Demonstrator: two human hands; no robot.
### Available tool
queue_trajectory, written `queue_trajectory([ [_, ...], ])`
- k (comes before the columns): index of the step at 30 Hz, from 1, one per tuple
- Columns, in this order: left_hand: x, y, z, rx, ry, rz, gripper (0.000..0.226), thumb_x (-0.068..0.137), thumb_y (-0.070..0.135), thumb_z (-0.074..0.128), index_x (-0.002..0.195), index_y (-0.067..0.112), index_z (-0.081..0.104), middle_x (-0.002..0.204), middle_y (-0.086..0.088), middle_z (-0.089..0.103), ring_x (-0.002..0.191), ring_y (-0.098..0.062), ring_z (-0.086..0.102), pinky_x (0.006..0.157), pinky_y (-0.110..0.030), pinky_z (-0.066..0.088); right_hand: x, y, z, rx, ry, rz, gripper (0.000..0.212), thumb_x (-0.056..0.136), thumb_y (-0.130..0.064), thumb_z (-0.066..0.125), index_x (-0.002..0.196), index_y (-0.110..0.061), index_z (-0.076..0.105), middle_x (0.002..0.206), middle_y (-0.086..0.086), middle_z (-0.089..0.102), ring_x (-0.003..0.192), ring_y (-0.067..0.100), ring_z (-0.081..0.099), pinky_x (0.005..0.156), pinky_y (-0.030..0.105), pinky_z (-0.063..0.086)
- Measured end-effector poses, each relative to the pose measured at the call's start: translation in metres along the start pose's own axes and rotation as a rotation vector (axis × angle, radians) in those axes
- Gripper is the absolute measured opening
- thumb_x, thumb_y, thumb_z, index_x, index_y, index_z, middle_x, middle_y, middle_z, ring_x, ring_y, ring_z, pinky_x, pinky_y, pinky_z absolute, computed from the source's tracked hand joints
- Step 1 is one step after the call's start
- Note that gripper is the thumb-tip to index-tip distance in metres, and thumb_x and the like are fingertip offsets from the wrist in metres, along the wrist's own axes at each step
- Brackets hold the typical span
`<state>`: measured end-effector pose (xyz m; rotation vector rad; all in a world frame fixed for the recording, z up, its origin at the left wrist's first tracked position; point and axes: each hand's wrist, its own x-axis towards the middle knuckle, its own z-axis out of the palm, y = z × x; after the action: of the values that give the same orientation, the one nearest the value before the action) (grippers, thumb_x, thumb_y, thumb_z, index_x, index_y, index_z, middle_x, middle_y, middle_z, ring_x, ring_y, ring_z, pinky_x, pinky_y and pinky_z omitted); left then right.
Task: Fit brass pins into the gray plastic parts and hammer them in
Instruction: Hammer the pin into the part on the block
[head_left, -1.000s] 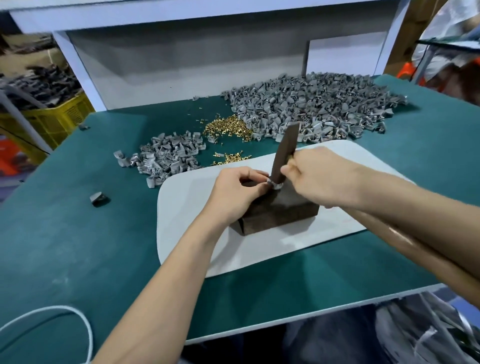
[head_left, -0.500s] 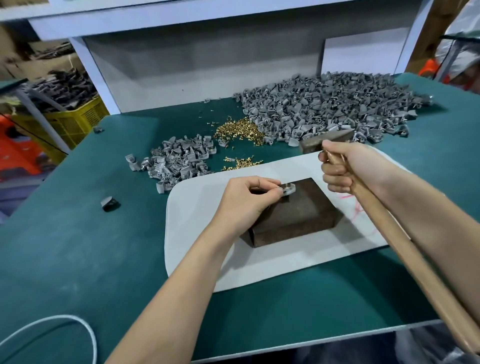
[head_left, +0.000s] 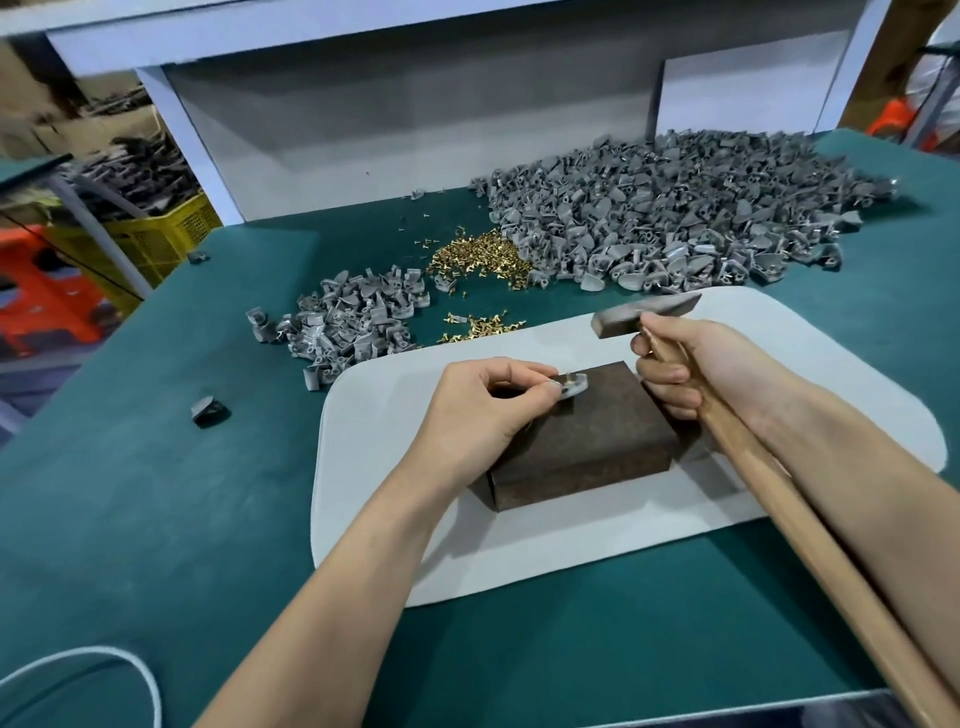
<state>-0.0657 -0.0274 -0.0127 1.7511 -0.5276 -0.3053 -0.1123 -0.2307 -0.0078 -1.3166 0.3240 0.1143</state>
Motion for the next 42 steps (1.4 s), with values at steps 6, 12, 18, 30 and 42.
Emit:
queue_trajectory([
  [6,-0.002,0.001,0.000,0.012,0.012,-0.012,0.019,0.081,0.012,0.071,0.065,0.021,0.073,0.090,0.013,0.073,0.080,0.004,0.064,0.068,-0.006,0.045,0.003,0.001,0.001,-0.029,0.037,0.015,0.032,0.098,-0.028,0.036,0.071,-0.013,0.043,0.039,-0.006,0.029,0.024,0.007,0.026,0.030,0.012,0.025],
  [12,-0.006,0.003,-0.003,0.039,-0.006,-0.028,0.022,0.086,0.008,0.064,0.066,0.018,0.068,0.093,0.014,0.073,0.082,0.003,0.063,0.068,-0.007,0.045,0.006,0.007,0.009,-0.095,0.188,-0.139,0.016,0.086,-0.002,0.042,0.071,-0.007,0.047,0.043,0.001,0.036,0.028,0.011,0.032,0.032,0.013,0.027],
  [18,-0.004,0.007,0.000,0.019,0.015,-0.089,0.021,0.087,0.004,0.061,0.067,0.009,0.064,0.093,0.008,0.074,0.074,-0.001,0.063,0.062,-0.010,0.046,0.007,0.008,0.012,-0.133,0.216,-0.168,0.013,0.087,-0.003,0.049,0.074,-0.001,0.051,0.038,0.000,0.042,0.028,0.012,0.037,0.033,0.016,0.030],
  [30,-0.011,0.006,0.000,0.235,-0.032,0.108,0.010,0.083,0.002,0.066,0.078,0.010,0.062,0.101,0.013,0.070,0.091,-0.003,0.066,0.080,-0.020,0.051,-0.018,-0.007,0.017,-0.636,0.314,-0.249,0.034,0.100,-0.029,0.040,0.070,-0.016,0.049,0.046,-0.005,0.045,0.042,0.013,0.043,0.047,0.023,0.037],
  [42,-0.011,0.000,0.002,0.080,-0.032,0.048,0.021,0.083,0.002,0.065,0.073,0.020,0.060,0.094,0.003,0.071,0.091,-0.017,0.065,0.082,-0.031,0.050,-0.075,-0.059,0.076,-1.229,0.177,-0.207,0.038,0.101,-0.032,0.035,0.070,-0.013,0.044,0.061,0.002,0.044,0.050,0.014,0.043,0.034,0.014,0.035],
])
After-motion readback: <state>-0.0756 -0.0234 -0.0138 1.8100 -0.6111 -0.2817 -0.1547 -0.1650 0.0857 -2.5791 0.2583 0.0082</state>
